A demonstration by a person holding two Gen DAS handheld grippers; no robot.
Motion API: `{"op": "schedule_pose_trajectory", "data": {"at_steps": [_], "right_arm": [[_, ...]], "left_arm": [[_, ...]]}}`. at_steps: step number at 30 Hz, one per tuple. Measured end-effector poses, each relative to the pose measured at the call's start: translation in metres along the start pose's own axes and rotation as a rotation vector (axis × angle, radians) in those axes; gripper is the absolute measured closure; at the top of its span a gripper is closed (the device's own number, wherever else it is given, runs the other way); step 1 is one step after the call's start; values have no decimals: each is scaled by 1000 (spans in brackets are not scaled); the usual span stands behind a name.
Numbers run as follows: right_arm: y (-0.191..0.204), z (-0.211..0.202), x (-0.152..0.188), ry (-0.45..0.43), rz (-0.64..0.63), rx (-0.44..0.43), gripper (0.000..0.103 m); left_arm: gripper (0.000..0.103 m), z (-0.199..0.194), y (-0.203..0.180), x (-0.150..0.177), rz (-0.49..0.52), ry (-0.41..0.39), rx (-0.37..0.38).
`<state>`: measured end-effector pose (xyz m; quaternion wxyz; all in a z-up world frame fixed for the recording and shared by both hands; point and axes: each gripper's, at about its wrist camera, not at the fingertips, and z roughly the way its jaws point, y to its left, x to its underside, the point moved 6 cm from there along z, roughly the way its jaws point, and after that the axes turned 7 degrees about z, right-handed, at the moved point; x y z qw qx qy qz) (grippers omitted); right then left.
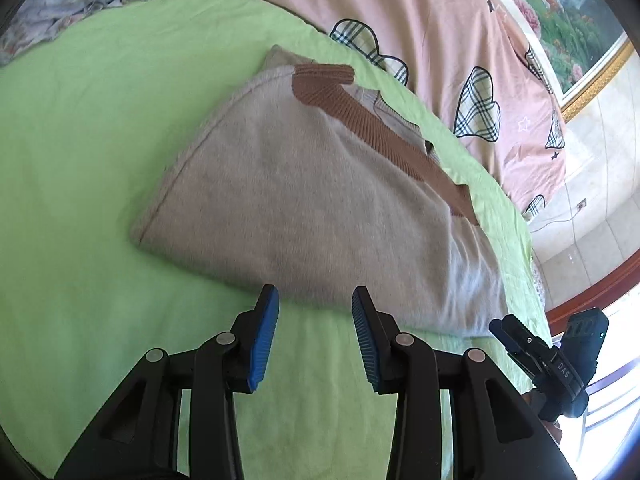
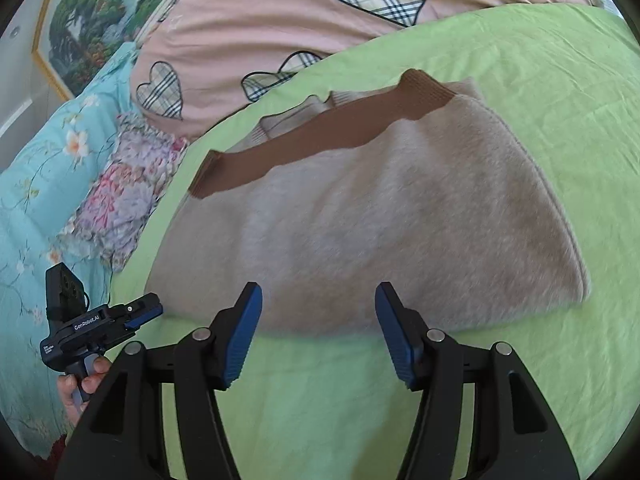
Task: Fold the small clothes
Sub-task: 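Move both open grippers back to the folded sweater's side edge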
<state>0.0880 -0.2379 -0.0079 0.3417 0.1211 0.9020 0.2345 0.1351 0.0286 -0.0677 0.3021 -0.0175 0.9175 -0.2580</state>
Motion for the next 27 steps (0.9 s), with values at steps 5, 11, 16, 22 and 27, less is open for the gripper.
{"op": "schedule_pose_trajectory", "data": {"at_steps": [5, 11, 16, 22, 27], "right_arm": [[9, -4, 15, 5, 4, -27, 40], [15, -3, 30, 29, 5, -42, 40], [16, -5, 33, 30, 10, -48, 39], [14, -9, 33, 27, 25, -50, 39], [10, -10, 32, 28, 45, -52, 39]], "left_arm": [[63, 2, 2, 17, -27, 12, 8], [63, 2, 2, 22, -50, 1, 16], [58, 5, 5, 18, -73, -3, 24], [58, 15, 26, -8, -139, -41, 3], [59, 25, 38, -28, -178, -73, -12]]}}
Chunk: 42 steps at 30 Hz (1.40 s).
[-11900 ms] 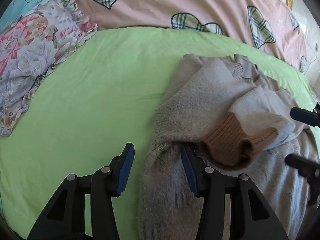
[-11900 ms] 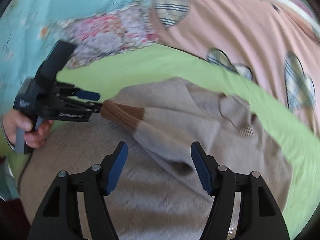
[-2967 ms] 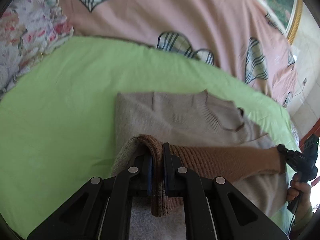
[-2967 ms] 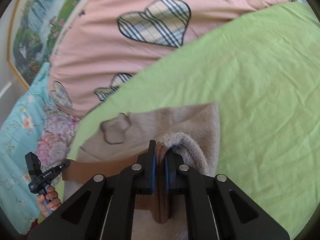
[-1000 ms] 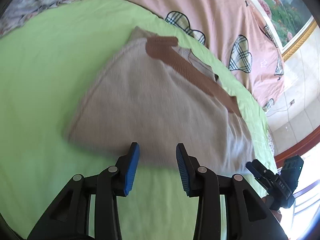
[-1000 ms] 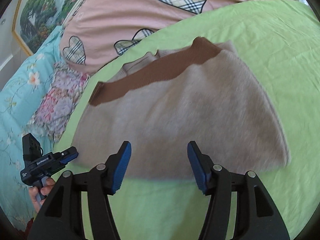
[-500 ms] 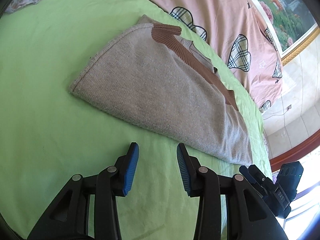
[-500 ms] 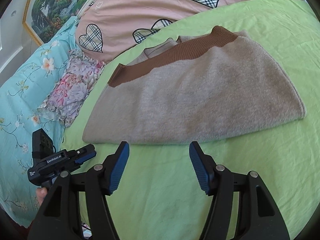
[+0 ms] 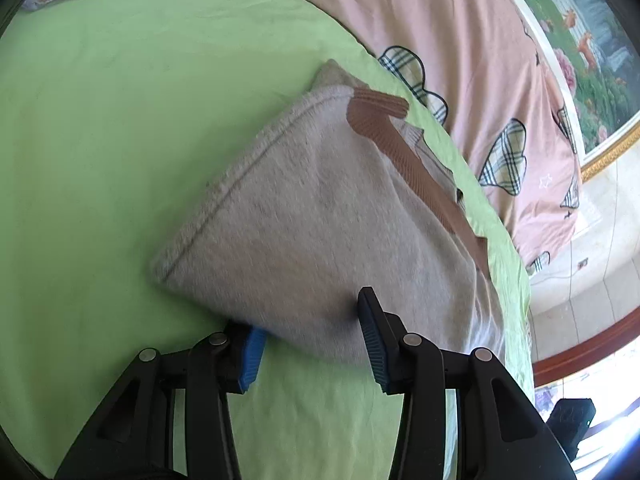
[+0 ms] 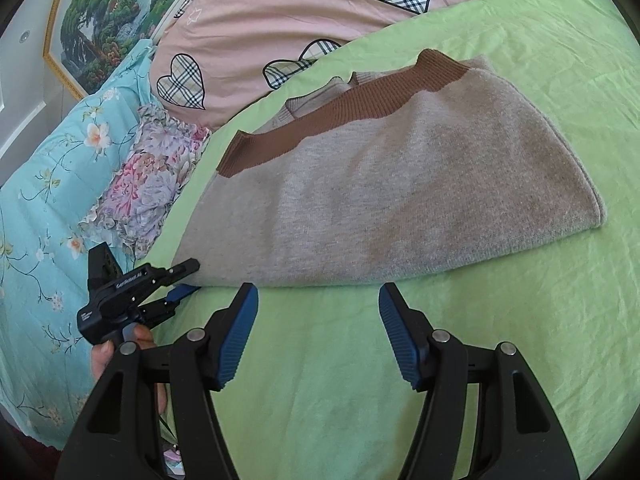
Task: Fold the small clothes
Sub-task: 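Move both open grippers back to the folded sweater's side edge, then grasp the sweater side edge with the left gripper while the right gripper grasps beside it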
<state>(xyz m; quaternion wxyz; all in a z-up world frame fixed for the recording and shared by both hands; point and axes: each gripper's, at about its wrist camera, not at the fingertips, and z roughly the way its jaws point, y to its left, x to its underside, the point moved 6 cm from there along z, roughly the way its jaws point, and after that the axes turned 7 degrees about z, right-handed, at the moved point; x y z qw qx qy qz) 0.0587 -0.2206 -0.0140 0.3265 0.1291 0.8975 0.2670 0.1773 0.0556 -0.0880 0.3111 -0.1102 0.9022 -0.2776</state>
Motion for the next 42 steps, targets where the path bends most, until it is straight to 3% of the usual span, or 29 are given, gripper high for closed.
{"op": "schedule_pose_trajectory", "data": {"at_steps": [2, 5, 7, 12, 16, 20, 25, 30, 35, 37, 39, 40, 41, 42], "right_arm": [[-2, 0, -2, 1, 5, -1, 39], [-5, 1, -7, 1, 14, -4, 39], [-7, 0, -13, -4, 14, -2, 39], [-17, -5, -39, -29, 29, -10, 39], [-33, -10, -70, -52, 51, -7, 39], [-44, -12, -98, -43, 81, -33, 39], [-41, 4, -122, 29, 129, -149, 39], [-26, 54, -128, 217, 210, -323, 31], [7, 106, -132, 347, 222, -422, 29], [17, 124, -138, 364, 213, -419, 29], [31, 146, -147, 375, 160, -403, 41], [34, 152, -151, 374, 135, -383, 63], [36, 157, -156, 367, 113, -350, 77], [38, 158, -161, 354, 99, -327, 81]], "left_arm": [[59, 5, 2, -11, -5, -16, -22], [67, 10, 2, -26, 5, -39, -56], [90, 14, -4, -37, 27, -50, -63], [95, 3, -55, -50, 184, -104, -54], [96, -4, -121, -46, 317, -131, 43], [96, 16, -178, -26, 427, -93, 116], [96, 53, -211, 6, 485, -3, 157], [96, 62, -213, 24, 499, 37, 166], [96, 59, -211, 28, 516, 44, 161], [96, 59, -212, 29, 531, 47, 150], [96, 59, -214, 29, 562, 48, 128], [96, 58, -213, 30, 571, 47, 122], [96, 57, -215, 31, 581, 47, 122], [96, 56, -218, 30, 585, 49, 129]]}}
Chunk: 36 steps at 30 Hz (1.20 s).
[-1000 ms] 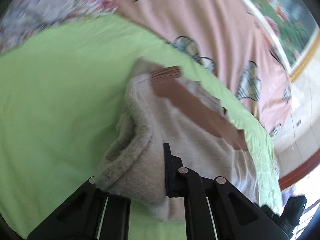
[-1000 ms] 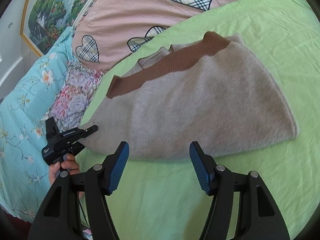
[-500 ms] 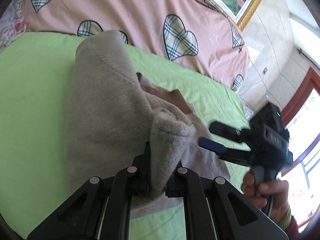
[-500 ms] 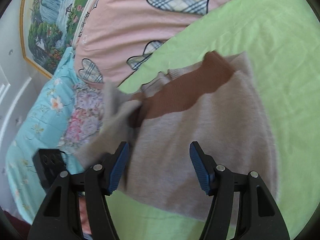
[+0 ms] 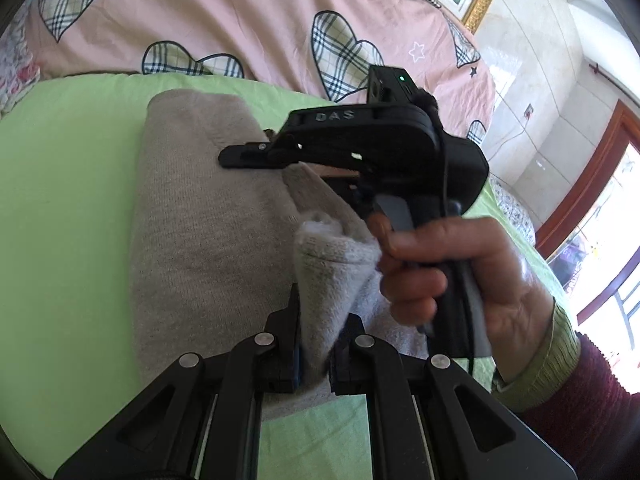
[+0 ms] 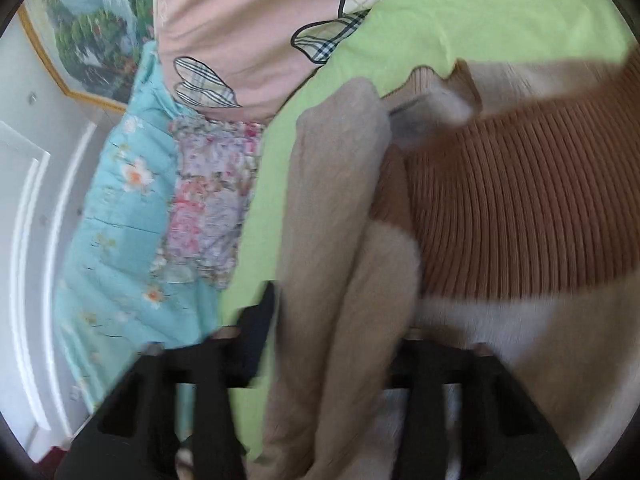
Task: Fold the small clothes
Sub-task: 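Grasp the sweater side edge with the left gripper while the right gripper grasps beside it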
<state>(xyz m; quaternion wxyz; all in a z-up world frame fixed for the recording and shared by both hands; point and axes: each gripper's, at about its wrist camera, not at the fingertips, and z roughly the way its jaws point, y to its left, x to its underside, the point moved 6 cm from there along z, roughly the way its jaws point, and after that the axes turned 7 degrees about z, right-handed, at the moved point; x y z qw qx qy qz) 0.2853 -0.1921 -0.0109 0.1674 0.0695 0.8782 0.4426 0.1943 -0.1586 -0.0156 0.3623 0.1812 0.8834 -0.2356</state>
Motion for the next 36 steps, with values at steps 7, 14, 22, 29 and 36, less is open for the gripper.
{"op": "schedule_pose_trajectory", "data": {"at_steps": [7, 14, 22, 29, 36], "right_arm": [[27, -80, -9, -181, -185, 62, 89], [-43, -136, -4, -230, -151, 263, 89], [-53, -173, 2, -344, -185, 252, 89], [-96, -156, 4, -290, -137, 406, 89], [-92, -183, 20, -364, -125, 446, 55]], "left_arm": [[95, 10, -44, -17, 58, -12, 104], [95, 74, -89, -3, 56, 77, 199], [94, 79, -114, -12, 97, 57, 272], [94, 127, -111, 13, 78, 184, 237], [81, 89, -98, 13, 72, 192, 264]]}}
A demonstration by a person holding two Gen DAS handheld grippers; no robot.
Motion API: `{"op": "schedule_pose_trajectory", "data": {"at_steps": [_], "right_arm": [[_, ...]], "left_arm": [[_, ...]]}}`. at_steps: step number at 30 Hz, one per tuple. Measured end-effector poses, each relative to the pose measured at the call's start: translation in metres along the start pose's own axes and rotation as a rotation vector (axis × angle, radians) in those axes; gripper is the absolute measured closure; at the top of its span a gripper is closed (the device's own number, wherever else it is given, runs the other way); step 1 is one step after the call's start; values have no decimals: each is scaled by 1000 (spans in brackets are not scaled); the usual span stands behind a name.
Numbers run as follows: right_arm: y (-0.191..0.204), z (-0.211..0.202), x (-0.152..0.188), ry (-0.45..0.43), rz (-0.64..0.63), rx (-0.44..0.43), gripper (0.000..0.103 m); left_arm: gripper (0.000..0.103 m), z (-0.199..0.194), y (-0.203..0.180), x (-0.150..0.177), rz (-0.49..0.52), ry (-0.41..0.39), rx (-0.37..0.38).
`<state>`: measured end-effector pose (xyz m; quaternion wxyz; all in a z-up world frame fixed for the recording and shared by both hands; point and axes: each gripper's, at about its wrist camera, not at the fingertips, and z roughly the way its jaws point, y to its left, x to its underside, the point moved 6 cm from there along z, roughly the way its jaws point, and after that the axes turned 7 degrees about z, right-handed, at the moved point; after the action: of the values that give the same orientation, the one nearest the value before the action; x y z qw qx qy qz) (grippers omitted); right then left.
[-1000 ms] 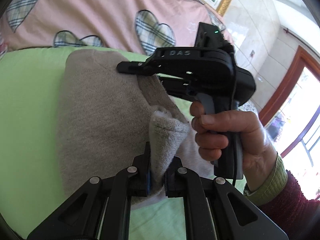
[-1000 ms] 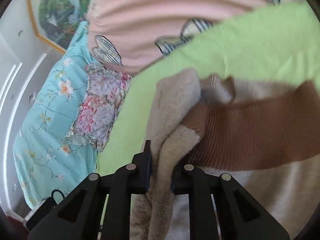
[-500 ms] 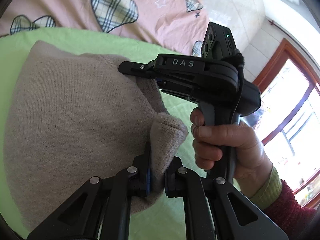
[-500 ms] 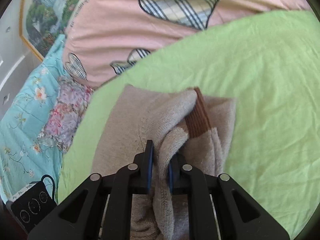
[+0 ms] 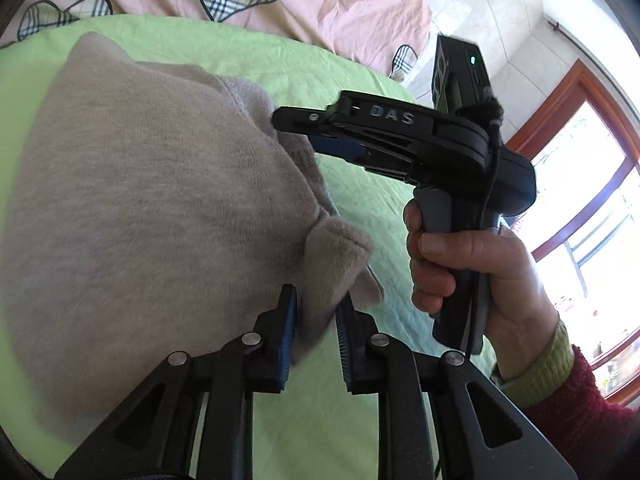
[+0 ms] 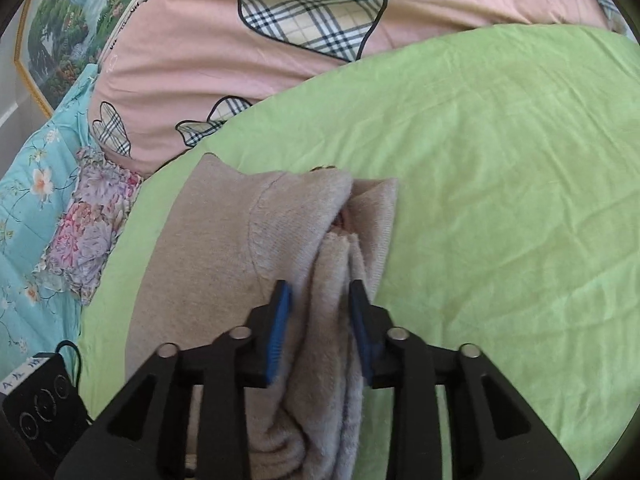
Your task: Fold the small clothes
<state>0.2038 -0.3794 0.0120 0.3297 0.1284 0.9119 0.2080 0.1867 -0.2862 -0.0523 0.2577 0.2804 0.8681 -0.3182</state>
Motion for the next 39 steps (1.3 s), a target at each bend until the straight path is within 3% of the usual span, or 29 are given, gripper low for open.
{"op": "schedule_pose_trajectory", "data": {"at_steps": [2, 5, 12, 20, 23, 25, 28, 29, 30, 32, 34, 39], "right_arm": [[1, -9, 4, -17, 23, -30, 38], [1, -15, 14, -17, 48, -41, 32], [1, -6, 32, 39, 111, -92, 29], [4, 4, 34, 61, 131, -111, 22], [4, 12, 36, 81, 133, -110, 22], [6, 16, 37, 92, 131, -123, 22], [11, 24, 38, 109, 125, -131, 23], [14, 27, 39, 118, 119, -130, 27], [16, 31, 41, 131, 116, -128, 32], [18, 34, 41, 137, 125, -116, 51], [24, 29, 40, 123, 117, -115, 59], [51, 11, 48, 97, 93, -167, 64]], "left_arm": [[75, -18, -2, 8, -5, -10, -1], [68, -46, 6, 11, -23, -44, -26], [44, -91, 50, 2, -103, -109, -144], [29, -86, 122, -9, -246, -87, -188], [28, -63, 140, -13, -288, -47, -147], [21, -47, 150, -16, -319, -32, -101], [23, -29, 160, -23, -346, -38, -12], [25, -25, 162, -25, -345, -45, 16], [34, -22, 163, -28, -338, -50, 30], [43, -20, 159, -31, -326, -59, 19], [54, -29, 150, -32, -282, -78, -13], [57, -80, 129, -24, -207, -134, -88]]}}
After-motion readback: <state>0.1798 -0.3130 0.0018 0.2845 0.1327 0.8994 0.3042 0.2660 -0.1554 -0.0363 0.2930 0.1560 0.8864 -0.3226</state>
